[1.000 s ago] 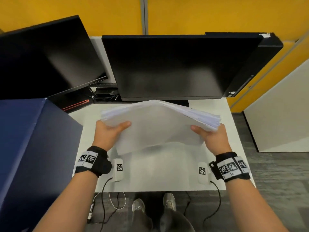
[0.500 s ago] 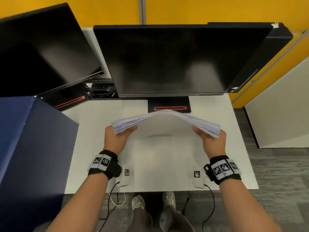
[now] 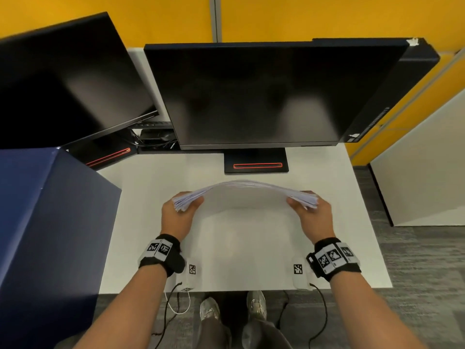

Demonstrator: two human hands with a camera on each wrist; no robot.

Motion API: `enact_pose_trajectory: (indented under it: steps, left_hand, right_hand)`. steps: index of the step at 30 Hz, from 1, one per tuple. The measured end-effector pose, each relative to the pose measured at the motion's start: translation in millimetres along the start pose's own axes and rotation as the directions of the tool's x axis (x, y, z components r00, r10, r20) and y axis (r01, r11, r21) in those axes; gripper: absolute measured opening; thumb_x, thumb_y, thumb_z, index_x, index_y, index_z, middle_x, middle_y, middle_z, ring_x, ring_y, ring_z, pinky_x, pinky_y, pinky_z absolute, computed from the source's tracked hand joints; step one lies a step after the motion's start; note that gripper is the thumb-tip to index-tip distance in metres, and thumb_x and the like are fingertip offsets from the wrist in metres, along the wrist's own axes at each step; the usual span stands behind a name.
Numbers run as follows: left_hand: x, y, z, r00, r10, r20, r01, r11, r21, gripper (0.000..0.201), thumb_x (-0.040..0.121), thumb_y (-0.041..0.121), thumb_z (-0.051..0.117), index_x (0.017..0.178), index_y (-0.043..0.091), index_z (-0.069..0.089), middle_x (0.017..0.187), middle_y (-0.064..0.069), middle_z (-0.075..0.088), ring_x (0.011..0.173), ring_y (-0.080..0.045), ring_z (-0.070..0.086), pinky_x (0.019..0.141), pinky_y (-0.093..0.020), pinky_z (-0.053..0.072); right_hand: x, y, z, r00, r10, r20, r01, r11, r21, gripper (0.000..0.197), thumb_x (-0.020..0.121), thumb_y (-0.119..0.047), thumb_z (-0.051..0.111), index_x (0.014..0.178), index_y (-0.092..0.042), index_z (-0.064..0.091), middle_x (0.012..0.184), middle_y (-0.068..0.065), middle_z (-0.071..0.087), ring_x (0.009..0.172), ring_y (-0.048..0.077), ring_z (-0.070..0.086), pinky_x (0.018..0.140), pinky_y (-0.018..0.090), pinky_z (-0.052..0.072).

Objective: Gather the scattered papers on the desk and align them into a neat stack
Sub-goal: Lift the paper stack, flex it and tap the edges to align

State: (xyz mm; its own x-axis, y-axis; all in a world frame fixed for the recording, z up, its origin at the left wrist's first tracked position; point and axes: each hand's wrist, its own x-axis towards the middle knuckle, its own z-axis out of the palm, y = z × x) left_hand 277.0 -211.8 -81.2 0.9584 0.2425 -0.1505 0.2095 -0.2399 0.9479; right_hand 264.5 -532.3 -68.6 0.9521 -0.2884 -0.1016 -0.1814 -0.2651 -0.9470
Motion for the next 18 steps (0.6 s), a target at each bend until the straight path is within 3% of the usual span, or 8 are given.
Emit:
enact_pose_trajectory:
  steps: [2, 6, 8, 11, 12, 15, 17, 18]
  left_hand:
    - [-5, -3, 7, 0.999, -0.034, -0.032, 0.033, 0.999, -0.026, 0.015, 0.084, 0.024, 0.079, 0.095, 0.028, 0.070, 0.096, 0.006, 0.073, 0.093, -0.014, 0.070, 0.088, -0.035, 0.056]
    - [-13, 10, 15, 0.991, 0.066, -0.113, -0.082, 0.987, -0.141, 0.037, 0.083, 0.013, 0.080, 0.114, 0.018, 0.061, 0.103, 0.009, 0.067, 0.093, 0.005, 0.064, 0.087, -0.012, 0.050]
    - [-17, 17, 19, 0.980, 0.074, -0.183, -0.115, 0.968, -0.222, 0.024, 0.091, 0.017, 0.071, 0.112, 0.013, 0.061, 0.102, 0.008, 0.067, 0.091, 0.003, 0.064, 0.084, -0.014, 0.050]
    - [-15, 24, 24, 0.958, 0.001, -0.287, -0.089, 0.952, -0.293, 0.010, 0.093, 0.016, 0.069, 0.097, 0.007, 0.065, 0.090, 0.004, 0.068, 0.079, 0.004, 0.063, 0.077, -0.013, 0.047]
    - [-13, 26, 24, 0.956, -0.001, -0.294, -0.093, 0.948, -0.305, 0.003, 0.093, 0.010, 0.067, 0.092, 0.007, 0.066, 0.088, 0.002, 0.067, 0.079, 0.002, 0.063, 0.078, -0.014, 0.046]
    - [-8, 26, 21, 0.951, 0.016, -0.309, -0.111, 0.951, -0.290, 0.019, 0.093, 0.001, 0.060, 0.084, 0.017, 0.067, 0.088, -0.002, 0.069, 0.084, -0.002, 0.064, 0.084, -0.021, 0.046]
    - [-7, 25, 16, 0.968, 0.036, -0.249, -0.106, 0.956, -0.272, 0.013, 0.093, 0.005, 0.064, 0.096, 0.018, 0.067, 0.094, -0.002, 0.071, 0.087, -0.002, 0.066, 0.085, -0.021, 0.049]
    - [-7, 21, 13, 0.980, 0.058, -0.191, -0.106, 0.963, -0.249, 0.023, 0.090, 0.001, 0.067, 0.107, 0.017, 0.064, 0.100, -0.002, 0.072, 0.091, -0.002, 0.067, 0.085, -0.020, 0.051]
  right_hand:
    - [-6, 6, 5, 0.998, 0.054, -0.022, -0.054, 0.998, 0.022, 0.014, 0.081, -0.022, 0.078, 0.087, -0.029, 0.067, 0.086, -0.009, 0.070, 0.069, -0.008, 0.062, 0.074, 0.022, 0.047]
    - [-8, 0, 10, 0.997, 0.033, -0.071, -0.020, 0.984, 0.175, 0.032, 0.076, -0.018, 0.082, 0.101, -0.018, 0.061, 0.094, -0.007, 0.067, 0.082, -0.004, 0.062, 0.078, 0.014, 0.051]
    - [-9, -8, 15, 0.992, 0.038, -0.116, -0.012, 0.976, 0.216, 0.027, 0.079, -0.027, 0.077, 0.097, -0.017, 0.060, 0.088, -0.006, 0.064, 0.075, -0.004, 0.059, 0.071, 0.012, 0.049]
    - [-5, -15, 21, 0.966, 0.122, -0.228, -0.056, 0.959, 0.277, 0.024, 0.087, -0.035, 0.070, 0.084, -0.014, 0.061, 0.077, -0.002, 0.059, 0.068, 0.008, 0.054, 0.066, 0.020, 0.045]
    - [-2, -16, 22, 0.957, 0.136, -0.257, -0.059, 0.956, 0.288, 0.024, 0.088, -0.034, 0.069, 0.080, -0.013, 0.060, 0.074, -0.002, 0.057, 0.068, 0.011, 0.052, 0.066, 0.023, 0.044]
    - [5, -22, 25, 0.946, 0.138, -0.292, -0.037, 0.944, 0.327, 0.026, 0.093, -0.028, 0.062, 0.070, -0.016, 0.058, 0.069, -0.004, 0.051, 0.067, 0.012, 0.047, 0.069, 0.027, 0.038]
    - [8, -26, 22, 0.948, 0.133, -0.288, -0.036, 0.947, 0.318, 0.028, 0.096, -0.032, 0.055, 0.076, -0.014, 0.063, 0.075, -0.002, 0.056, 0.072, 0.011, 0.051, 0.072, 0.026, 0.039]
    - [8, -25, 18, 0.963, 0.097, -0.253, -0.017, 0.954, 0.298, 0.028, 0.095, -0.035, 0.052, 0.085, -0.012, 0.065, 0.083, -0.002, 0.060, 0.077, 0.009, 0.054, 0.075, 0.024, 0.041]
